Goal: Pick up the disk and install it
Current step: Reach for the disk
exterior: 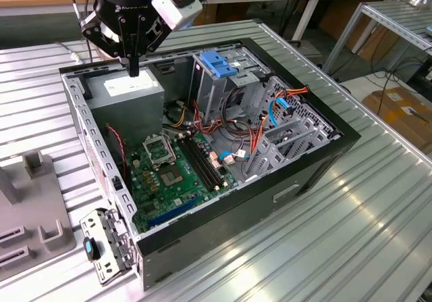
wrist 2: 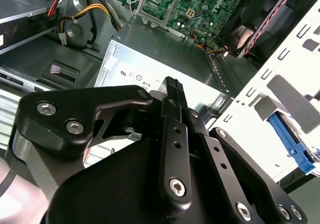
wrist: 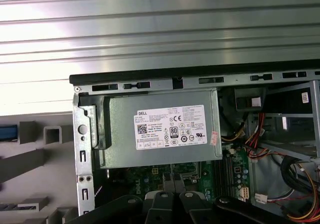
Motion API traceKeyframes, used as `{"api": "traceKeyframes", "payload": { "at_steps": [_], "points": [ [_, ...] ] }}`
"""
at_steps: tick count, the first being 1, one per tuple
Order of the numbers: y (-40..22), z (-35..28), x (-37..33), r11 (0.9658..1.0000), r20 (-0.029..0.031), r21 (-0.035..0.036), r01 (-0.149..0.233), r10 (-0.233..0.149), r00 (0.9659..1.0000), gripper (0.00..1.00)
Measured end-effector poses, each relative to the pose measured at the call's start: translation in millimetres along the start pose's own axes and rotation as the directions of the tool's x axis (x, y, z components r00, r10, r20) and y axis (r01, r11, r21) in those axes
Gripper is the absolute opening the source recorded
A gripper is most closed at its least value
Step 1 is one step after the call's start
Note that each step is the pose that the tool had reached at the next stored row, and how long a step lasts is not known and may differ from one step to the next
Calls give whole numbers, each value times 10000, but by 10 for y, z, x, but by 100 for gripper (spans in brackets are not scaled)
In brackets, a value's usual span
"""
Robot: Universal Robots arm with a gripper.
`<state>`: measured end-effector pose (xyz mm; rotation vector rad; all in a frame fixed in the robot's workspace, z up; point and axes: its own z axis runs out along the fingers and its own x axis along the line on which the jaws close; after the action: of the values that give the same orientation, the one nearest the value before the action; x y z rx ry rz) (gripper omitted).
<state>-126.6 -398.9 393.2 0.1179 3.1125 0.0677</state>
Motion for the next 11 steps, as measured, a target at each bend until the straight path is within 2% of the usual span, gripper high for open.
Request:
{"api": "traceKeyframes", "payload": {
  "at_steps": [7,11],
  "points": [
    [0,0,5,10000,0,0,-2,2,10000,11],
    [-4,-1,49,10000,0,0,0,0,10000,11]
  ]
}}
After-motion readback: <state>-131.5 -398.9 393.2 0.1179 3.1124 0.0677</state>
